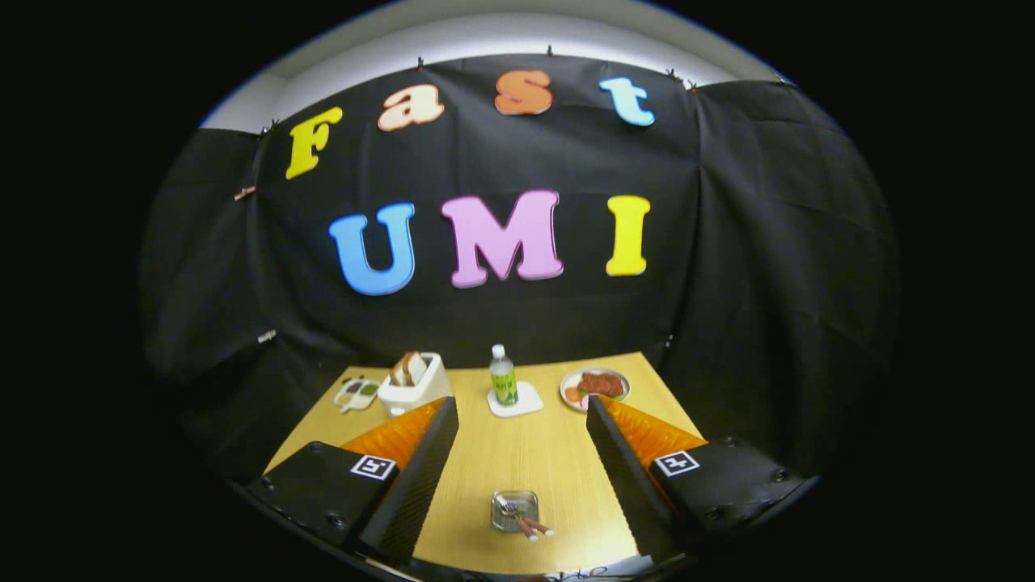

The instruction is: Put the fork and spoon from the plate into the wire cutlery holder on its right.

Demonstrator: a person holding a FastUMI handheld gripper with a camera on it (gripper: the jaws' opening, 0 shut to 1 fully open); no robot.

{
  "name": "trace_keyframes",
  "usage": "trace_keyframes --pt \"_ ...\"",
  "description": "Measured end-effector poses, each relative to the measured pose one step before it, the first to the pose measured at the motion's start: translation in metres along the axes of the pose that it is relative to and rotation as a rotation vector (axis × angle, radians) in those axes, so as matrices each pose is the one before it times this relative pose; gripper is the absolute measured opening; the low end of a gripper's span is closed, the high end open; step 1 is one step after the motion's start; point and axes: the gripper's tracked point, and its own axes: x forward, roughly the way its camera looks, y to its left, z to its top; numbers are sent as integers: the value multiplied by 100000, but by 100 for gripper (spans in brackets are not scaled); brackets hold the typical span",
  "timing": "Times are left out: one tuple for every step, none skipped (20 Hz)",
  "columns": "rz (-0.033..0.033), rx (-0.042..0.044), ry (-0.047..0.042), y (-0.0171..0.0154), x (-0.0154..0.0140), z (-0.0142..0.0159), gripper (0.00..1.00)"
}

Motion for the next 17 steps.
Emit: trace_keyframes --pt "-1330 -1064 -6073 26 -356 1130 99" --pt "-1455 -1141 -4946 198 -302 805 99" --pt "-1260 -383 -3623 564 -173 516 99" --pt "-1069 298 -3021 575 -235 503 99" --pt "-569 268 -2809 584 -162 525 99" --pt "-967 -540 -2654 303 8 398 99" --pt "-956 -1231 -2236 121 0 260 99" --pt "118 -1781 -1566 387 13 -58 99" --pt "1126 -1580 -835 650 20 -191 99" --pt "1678 -1266 -145 724 -68 -172 99" --pt "1771 -1618 -394 540 -8 -45 99" --pt "1214 -1988 -264 423 -86 -275 99" --pt "1332 -2139 -491 445 110 -125 99" --pt "1244 -1439 -243 461 68 -23 99" --pt "1793 -824 -138 533 -31 -53 100" --pt "1280 -528 77 404 -161 -95 100" --pt "1248 -138 486 242 185 -186 99"
